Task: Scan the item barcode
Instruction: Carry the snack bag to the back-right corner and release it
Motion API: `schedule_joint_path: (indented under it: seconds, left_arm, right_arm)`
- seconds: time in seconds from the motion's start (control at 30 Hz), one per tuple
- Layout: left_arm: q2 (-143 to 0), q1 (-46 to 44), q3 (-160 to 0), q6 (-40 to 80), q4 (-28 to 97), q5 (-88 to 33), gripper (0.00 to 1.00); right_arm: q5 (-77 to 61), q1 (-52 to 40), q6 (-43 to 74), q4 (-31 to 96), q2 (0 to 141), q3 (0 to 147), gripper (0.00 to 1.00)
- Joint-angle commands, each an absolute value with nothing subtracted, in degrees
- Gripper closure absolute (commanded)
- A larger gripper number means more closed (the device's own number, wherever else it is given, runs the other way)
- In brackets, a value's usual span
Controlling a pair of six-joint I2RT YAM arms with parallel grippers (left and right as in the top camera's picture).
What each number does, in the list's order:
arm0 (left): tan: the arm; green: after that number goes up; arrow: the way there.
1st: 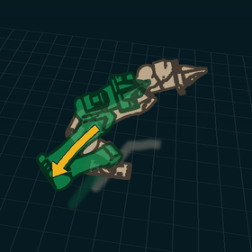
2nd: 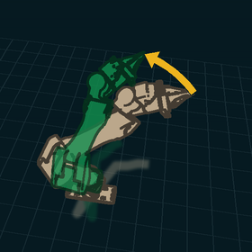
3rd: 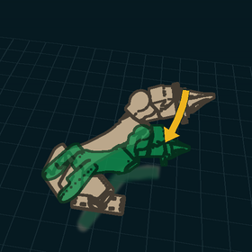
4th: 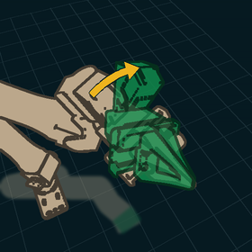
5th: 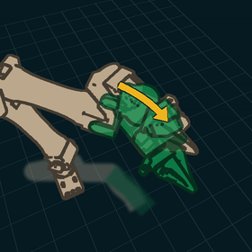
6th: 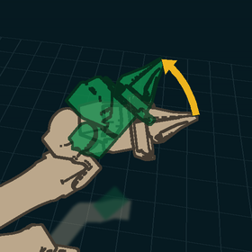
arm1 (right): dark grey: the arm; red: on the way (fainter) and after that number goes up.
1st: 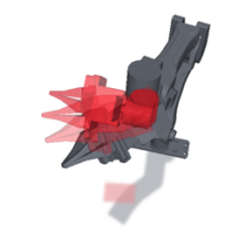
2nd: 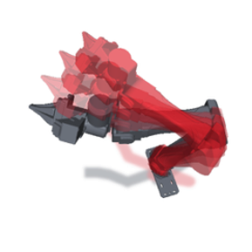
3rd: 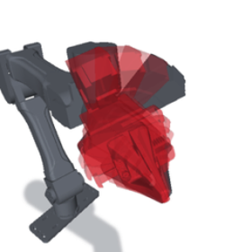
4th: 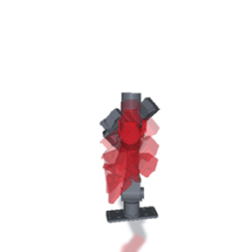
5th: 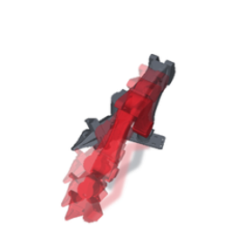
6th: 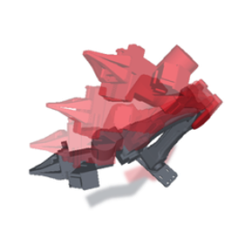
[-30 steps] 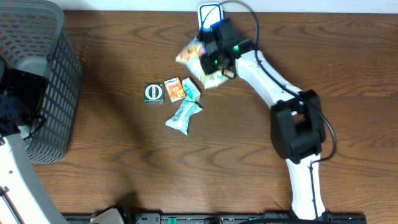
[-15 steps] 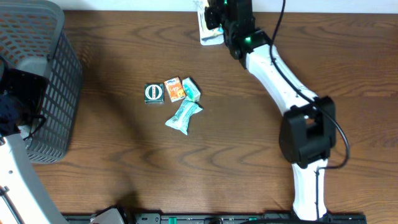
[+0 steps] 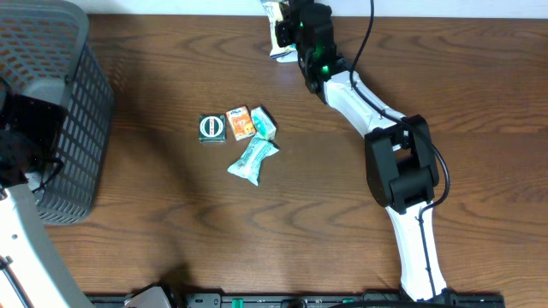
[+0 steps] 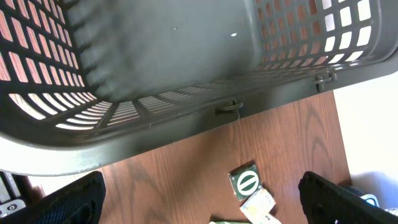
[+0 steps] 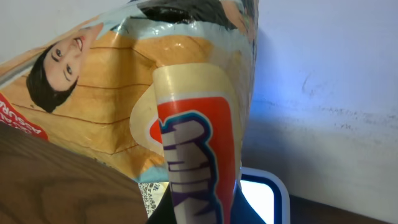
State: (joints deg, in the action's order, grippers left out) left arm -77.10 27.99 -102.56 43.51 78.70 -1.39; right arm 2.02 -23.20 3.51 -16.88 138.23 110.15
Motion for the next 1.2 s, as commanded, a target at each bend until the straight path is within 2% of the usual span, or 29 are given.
schedule_joint_path:
  seconds: [0.0, 0.2, 0.47, 0.77, 0.8, 0.83, 0.9, 0.93, 1.17]
  left_arm:
    - [-77.1, 28.21, -102.72, 43.59, 78.85, -1.06, 0.02]
    - [-77.12, 28.21, -102.72, 43.59, 78.85, -1.06, 0.02]
    - [-77.12, 28.21, -102.72, 43.62, 78.85, -1.06, 0.03]
    - [-77.12, 28.21, -102.72, 43.59, 78.85, -1.06, 0.02]
    - [-77.1, 28.21, -102.72, 43.59, 78.85, -1.06, 0.02]
    - [-77.12, 28.21, -102.72, 43.62, 78.85, -1.06, 0.03]
    - [-77.1, 28.21, -102.72, 43.59, 78.85, -1.06, 0.02]
    - [-77.12, 28.21, -102.72, 43.59, 78.85, -1.06, 0.02]
    - [-77.12, 28.21, -102.72, 43.59, 78.85, -1.06, 0.02]
  right_arm:
    - [2.68, -22.11, 4.25, -16.97, 136.22, 110.74, 0.99]
    - [2.68, -18.35, 4.23, -11.25, 131.98, 110.74, 0.99]
    - [2.7, -7.16, 3.88, 7.51, 124.33, 110.74, 0.99]
    - [3.11, 6.0, -4.14, 23.62, 124.84, 110.72, 0.99]
    - [3.11, 7.16, -4.38, 24.38, 124.9, 110.67, 0.96]
    - [3.09, 8.45, -4.38, 24.99, 125.16, 110.61, 0.83]
    - [3.05, 10.31, -4.36, 25.93, 125.56, 110.56, 0.37]
    - [3.05, 11.55, -4.36, 27.22, 125.82, 110.54, 0.01]
    - [2.26, 12.1, -4.36, 31.44, 126.02, 110.52, 0.01]
